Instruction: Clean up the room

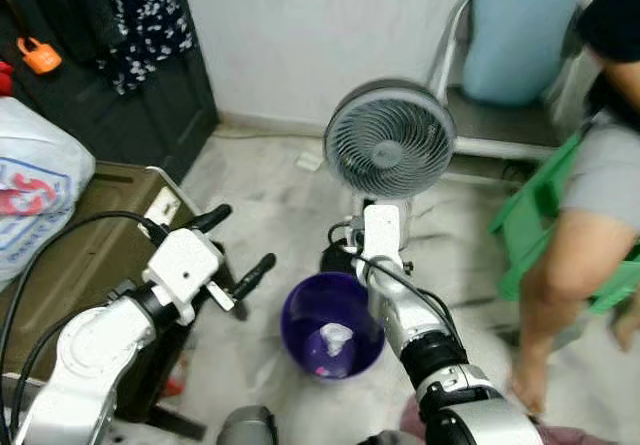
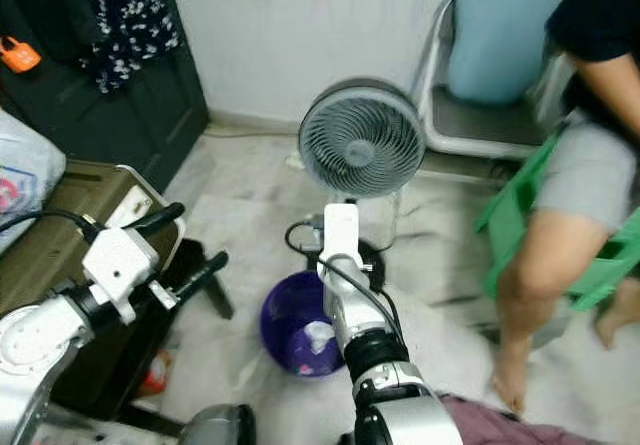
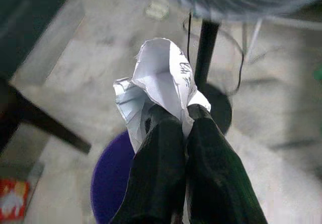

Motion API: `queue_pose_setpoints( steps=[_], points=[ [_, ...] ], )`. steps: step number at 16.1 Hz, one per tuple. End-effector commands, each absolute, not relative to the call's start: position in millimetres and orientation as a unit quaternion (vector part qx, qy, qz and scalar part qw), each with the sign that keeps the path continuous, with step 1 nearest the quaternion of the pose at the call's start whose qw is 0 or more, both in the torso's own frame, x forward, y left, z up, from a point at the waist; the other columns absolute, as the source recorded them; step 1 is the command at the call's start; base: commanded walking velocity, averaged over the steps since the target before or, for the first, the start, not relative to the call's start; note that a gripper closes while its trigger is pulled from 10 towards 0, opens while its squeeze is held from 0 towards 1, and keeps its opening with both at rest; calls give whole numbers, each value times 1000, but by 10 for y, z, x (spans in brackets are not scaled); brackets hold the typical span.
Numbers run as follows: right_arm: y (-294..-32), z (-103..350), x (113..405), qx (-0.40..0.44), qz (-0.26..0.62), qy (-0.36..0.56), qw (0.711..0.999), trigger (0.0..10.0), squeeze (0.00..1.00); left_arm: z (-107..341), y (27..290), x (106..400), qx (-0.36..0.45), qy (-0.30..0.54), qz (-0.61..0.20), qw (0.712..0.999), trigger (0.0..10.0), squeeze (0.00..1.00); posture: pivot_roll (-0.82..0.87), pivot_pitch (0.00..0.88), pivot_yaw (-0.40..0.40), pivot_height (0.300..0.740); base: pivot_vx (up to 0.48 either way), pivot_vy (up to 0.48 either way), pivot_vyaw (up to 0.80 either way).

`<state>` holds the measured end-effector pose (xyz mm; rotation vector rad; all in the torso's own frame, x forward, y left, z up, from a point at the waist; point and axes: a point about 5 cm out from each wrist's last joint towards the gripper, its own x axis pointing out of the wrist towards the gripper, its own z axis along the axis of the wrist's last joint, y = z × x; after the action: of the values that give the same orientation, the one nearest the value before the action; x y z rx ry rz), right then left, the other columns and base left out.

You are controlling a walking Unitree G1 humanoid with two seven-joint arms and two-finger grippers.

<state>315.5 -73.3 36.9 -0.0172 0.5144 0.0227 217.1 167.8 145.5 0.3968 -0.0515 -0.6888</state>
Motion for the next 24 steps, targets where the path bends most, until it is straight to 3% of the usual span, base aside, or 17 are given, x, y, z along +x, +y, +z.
queue_pose_setpoints(
  steps=[1, 8, 17, 18, 24],
  points=[
    [-599, 391, 3156, -10, 16, 251, 968, 10000, 0, 1476, 1669, 2124, 196, -19, -332, 922, 10000, 0, 105, 130, 77, 740, 0, 0, 0],
    [-786, 218, 3133, -64, -44, 278, 958, 10000, 0, 1574, 1725, 1975, 206, 12, -350, 914, 10000, 0, 160, 216, 145, 740, 0, 0, 0],
    [-563, 385, 3241, -30, -19, 243, 969, 10000, 0, 1574, 1742, 1951, 209, 28, -350, 913, 10000, 0, 173, 225, 147, 740, 0, 0, 0],
    [-579, 375, 3232, -22, -24, 239, 971, 10000, 1000, 1579, 1750, 1956, 210, 28, -349, 913, 10000, 0, 177, 225, 152, 740, 0, 0, 0],
    [-594, 432, 3278, -15, -29, 221, 975, 10000, 1000, 1588, 1756, 1962, 213, 29, -349, 912, 10000, 0, 180, 224, 162, 740, 0, 0, 0]
  ],
)
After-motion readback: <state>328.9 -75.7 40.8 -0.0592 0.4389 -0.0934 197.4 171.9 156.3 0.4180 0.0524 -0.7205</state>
